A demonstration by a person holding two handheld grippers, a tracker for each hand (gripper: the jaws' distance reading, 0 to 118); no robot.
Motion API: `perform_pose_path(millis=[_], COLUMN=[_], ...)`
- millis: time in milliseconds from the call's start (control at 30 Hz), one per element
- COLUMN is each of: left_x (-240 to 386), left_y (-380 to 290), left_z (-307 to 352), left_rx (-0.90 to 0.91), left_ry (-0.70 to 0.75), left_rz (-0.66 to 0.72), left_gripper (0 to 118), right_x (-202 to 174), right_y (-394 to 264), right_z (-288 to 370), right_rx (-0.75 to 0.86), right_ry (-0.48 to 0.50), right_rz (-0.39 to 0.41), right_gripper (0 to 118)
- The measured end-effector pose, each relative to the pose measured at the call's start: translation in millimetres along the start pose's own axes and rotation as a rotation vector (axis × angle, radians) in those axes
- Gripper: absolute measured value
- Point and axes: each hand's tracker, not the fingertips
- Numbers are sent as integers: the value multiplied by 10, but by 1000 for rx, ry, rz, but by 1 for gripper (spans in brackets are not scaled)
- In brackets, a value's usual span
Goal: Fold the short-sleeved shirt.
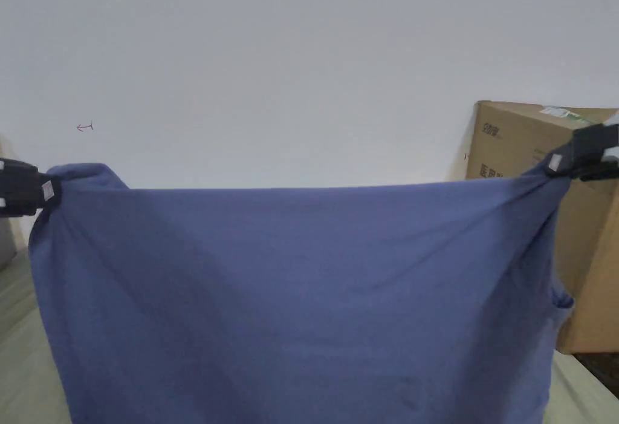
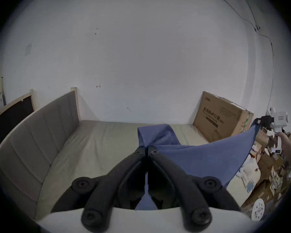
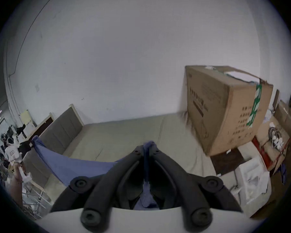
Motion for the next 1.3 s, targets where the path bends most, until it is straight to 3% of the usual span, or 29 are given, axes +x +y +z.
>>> perform_pose_path(millis=[300, 500, 600, 767, 933, 1067, 1133, 1300], left_x=[-105, -175, -105, -201, -464, -538, -582, -597], left_y=[676, 735, 445, -336, -1435, -2298, -2620, -3081], left_z=[-822, -1256, -1436, -1825, -2120, -1946, -1758, -1090], left_rx=[89, 117, 102, -97, -396, -566, -627, -683], left_ry=[65, 111, 134, 159, 166, 136, 122, 89], left_rz=[84, 108, 134, 176, 172, 124, 151, 144], left_gripper=[0, 0, 0, 0, 0, 0, 0, 0], right_x=[-294, -394, -299, -20, 302, 533, 672, 769], right_y=[850, 842, 509, -465, -1767, -2701, -3041, -3534], right_z=[-810, -1427, -1779, -2353, -2612, -2457, -2314, -1565], right_rx=[159, 174, 162, -57, -288, -495, -561, -569], right_ry=[-66, -122, -140, -126, -144, -122, -62, -26], right_rz=[16, 52, 45, -34, -18, -30, -32, -49], right_gripper=[2, 2, 2, 2, 2, 2, 2, 2])
